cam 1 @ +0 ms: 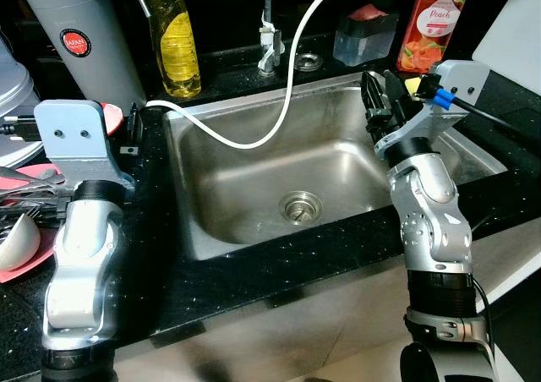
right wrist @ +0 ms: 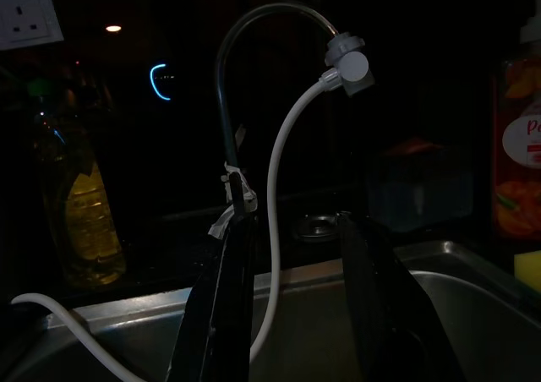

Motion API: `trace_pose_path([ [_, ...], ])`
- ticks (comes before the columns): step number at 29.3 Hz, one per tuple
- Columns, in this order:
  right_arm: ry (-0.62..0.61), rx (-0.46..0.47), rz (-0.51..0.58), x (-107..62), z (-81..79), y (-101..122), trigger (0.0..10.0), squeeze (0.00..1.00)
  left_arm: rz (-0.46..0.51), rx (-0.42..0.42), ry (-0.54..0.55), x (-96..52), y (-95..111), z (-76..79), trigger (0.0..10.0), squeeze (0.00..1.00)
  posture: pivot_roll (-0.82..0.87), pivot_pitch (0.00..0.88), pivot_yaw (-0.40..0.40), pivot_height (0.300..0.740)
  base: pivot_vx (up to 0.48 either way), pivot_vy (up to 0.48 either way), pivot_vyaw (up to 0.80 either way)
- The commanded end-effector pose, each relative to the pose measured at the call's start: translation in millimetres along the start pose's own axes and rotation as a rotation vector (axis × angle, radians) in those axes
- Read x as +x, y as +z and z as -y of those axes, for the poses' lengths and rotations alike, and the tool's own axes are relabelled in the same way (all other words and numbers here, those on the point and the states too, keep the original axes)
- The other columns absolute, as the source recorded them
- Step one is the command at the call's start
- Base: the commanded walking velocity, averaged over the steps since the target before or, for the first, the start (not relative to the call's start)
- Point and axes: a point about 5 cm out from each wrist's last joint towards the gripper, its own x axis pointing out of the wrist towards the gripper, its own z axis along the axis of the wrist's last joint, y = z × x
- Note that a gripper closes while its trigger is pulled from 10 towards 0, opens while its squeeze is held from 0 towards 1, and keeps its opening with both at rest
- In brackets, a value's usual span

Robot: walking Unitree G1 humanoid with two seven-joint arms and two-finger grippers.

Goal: Kitchen organization

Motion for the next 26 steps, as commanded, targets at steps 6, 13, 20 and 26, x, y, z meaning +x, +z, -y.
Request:
trace_pose_path([
  [6,0.018,-0.001,-0.023,0.2,-3.6,-3.7,10.0,0.0,-0.028,0.007,0.013,-0.8,-4.8,0.7,10.0,0.0,-0.01,0.0,0.056,0.74,0.0,-0.05,0.0],
  [13,0.028,-0.015,-0.032,-0.5,-5.8,-6.1,10.0,0.0,-0.035,0.003,0.019,-1.9,-5.6,0.6,10.0,0.0,-0.01,0.0,0.053,0.74,0.0,-0.407,0.0],
  [20,0.031,-0.013,-0.031,-0.7,-6.3,-5.8,10.0,0.0,-0.037,0.0,0.022,-2.5,-5.9,0.5,10.0,0.0,-0.01,0.0,0.053,0.74,0.0,-0.432,0.0],
  [26,0.031,-0.013,-0.031,-0.9,-6.0,-5.6,10.0,0.0,-0.043,-0.028,0.041,-2.3,-6.9,-1.6,10.0,0.0,-0.01,0.0,0.051,0.74,0.0,0.0,0.0],
])
